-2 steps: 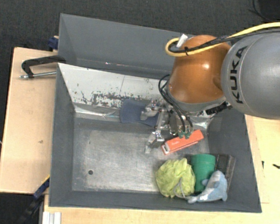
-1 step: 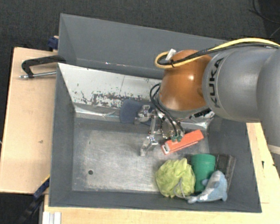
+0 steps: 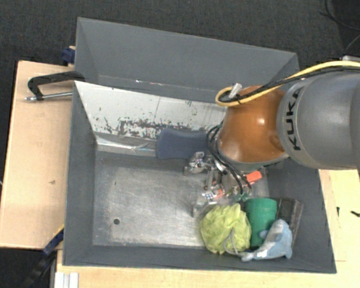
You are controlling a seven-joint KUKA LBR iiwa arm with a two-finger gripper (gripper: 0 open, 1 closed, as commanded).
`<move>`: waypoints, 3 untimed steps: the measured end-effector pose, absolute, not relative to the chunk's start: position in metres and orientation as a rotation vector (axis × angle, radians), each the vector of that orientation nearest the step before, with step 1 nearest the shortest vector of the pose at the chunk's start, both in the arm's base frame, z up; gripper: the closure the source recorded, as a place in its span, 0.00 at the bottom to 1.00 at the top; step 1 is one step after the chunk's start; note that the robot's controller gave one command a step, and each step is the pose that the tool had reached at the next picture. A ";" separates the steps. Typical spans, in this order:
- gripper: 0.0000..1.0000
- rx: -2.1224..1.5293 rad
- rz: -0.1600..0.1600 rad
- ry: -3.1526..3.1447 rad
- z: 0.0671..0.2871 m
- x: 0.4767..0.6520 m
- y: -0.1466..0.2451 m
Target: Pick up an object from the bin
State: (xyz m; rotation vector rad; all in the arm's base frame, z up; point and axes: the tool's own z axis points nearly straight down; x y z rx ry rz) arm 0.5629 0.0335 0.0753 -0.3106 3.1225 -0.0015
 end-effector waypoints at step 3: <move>1.00 -0.667 0.011 3.063 0.076 0.605 -0.044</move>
Offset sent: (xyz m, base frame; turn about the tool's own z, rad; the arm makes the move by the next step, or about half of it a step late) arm 0.0381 -0.0822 -0.0053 -0.2300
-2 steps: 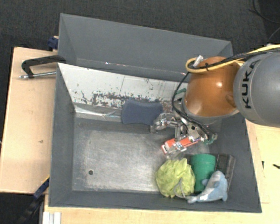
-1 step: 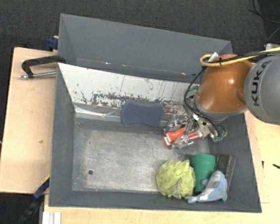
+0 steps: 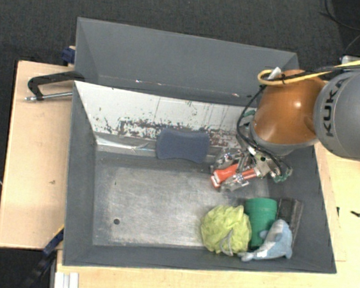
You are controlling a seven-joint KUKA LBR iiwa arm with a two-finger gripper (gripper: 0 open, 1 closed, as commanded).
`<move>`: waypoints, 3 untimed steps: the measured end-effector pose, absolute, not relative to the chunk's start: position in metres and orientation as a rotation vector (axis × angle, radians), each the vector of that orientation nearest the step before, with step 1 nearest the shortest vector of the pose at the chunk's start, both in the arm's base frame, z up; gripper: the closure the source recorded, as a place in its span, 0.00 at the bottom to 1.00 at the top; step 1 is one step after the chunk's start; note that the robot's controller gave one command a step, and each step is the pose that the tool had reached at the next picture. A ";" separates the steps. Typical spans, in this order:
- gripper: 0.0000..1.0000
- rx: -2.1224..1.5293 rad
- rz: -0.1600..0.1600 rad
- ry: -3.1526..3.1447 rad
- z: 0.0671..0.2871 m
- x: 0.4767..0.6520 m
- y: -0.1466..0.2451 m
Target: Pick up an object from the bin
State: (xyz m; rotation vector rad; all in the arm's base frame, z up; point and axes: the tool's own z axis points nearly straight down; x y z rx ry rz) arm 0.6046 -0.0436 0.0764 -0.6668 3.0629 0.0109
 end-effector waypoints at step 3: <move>1.00 -0.663 0.001 3.063 0.118 0.608 -0.041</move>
Offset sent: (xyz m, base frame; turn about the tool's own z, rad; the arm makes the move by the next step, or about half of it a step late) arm -0.0001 -0.0001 0.0163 0.0000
